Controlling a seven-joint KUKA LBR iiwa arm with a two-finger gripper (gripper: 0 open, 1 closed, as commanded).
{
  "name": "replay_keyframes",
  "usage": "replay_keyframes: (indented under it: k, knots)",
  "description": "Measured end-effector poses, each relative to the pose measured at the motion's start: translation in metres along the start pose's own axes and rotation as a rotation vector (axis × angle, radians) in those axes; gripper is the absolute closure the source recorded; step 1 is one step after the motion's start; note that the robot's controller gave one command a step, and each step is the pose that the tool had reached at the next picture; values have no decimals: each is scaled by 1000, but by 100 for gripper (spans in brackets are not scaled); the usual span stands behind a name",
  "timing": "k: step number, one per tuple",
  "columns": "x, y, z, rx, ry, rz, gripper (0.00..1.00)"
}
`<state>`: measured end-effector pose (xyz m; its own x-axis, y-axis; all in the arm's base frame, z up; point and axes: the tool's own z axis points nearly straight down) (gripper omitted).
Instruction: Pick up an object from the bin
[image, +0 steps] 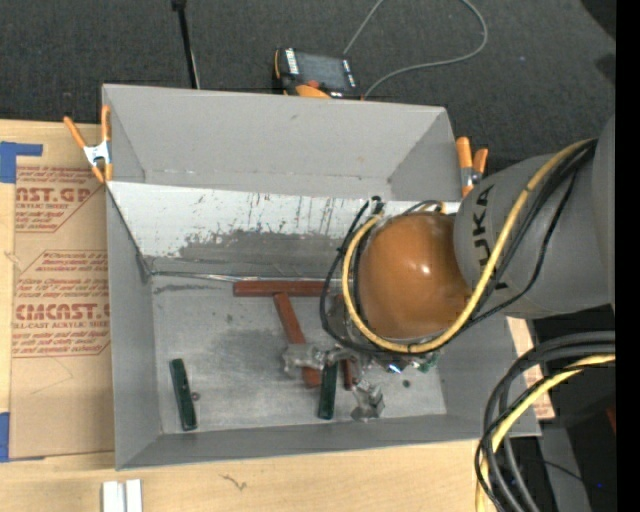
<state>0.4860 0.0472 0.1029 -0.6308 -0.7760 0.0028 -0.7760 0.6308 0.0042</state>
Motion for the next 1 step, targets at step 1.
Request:
replay_keyframes:
  k: [1]
  knots:
    - [31, -58, 34, 4, -3, 117, 0]
